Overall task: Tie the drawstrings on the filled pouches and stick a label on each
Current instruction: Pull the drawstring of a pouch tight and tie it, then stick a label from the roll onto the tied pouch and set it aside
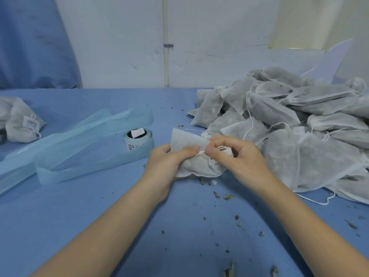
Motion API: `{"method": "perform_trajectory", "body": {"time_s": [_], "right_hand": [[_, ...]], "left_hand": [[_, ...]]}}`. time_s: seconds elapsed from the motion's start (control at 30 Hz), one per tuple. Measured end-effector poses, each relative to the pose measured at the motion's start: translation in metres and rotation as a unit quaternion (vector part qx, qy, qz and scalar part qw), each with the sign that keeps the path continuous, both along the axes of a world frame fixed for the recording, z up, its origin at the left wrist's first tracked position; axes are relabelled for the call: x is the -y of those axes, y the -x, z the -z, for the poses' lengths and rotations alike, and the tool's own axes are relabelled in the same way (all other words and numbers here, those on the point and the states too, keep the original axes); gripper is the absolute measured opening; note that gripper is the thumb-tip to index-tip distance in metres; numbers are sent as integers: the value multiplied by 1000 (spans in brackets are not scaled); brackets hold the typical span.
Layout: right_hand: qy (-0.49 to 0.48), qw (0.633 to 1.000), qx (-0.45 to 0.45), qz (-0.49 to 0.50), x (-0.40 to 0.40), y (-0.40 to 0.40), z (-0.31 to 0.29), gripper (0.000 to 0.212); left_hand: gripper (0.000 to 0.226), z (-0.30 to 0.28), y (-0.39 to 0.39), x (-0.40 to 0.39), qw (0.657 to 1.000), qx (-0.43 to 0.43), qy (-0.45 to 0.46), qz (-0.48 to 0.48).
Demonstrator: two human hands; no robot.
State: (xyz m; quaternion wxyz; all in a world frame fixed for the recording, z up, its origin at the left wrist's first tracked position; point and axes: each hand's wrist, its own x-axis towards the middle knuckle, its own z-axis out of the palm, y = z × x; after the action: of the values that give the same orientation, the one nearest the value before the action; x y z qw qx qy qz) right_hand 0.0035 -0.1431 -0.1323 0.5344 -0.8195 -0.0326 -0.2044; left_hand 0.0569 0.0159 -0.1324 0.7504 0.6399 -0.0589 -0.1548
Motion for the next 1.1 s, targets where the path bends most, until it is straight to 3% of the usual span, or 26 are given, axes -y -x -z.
{"method": "perform_trajectory", "body": {"time_s": [0.1, 0.2, 0.4, 0.53, 0.6, 0.63, 0.77, 0.97, 1.1], "right_hand": [[-3, 1000, -20, -12, -1, 3, 0, 25], [-9, 1000, -2, 0, -1, 2, 2, 13], [-87, 996, 6, -10, -19, -23, -2, 22], [-165, 980, -97, -59, -41, -54, -4, 50], [-195, 967, -146, -73, -52, -67, -2, 37], [-172, 971, -153, -67, -56, -73, 0, 33], [40, 987, -146, -50, -73, -90, 10, 57], [66, 990, -108, -60, -92, -106, 9, 75], [116, 989, -81, -42, -98, -116, 8, 53]], "left_hand": [[20, 0, -2, -1, 1000, 12, -9, -20], [15, -2, -2, -3, 999, 20, 1, -28], [12, -12, -5, -12, 988, 89, -16, -122], [29, -26, -25, -36, 954, 134, -48, -264], [27, -33, -38, -52, 940, 123, -27, -316], [28, -35, -45, -61, 935, 113, -20, -334], [33, -34, -66, -80, 934, 76, -15, -348], [27, -30, -82, -79, 954, 46, -32, -295], [26, -30, -85, -81, 960, 49, -37, -274]]}}
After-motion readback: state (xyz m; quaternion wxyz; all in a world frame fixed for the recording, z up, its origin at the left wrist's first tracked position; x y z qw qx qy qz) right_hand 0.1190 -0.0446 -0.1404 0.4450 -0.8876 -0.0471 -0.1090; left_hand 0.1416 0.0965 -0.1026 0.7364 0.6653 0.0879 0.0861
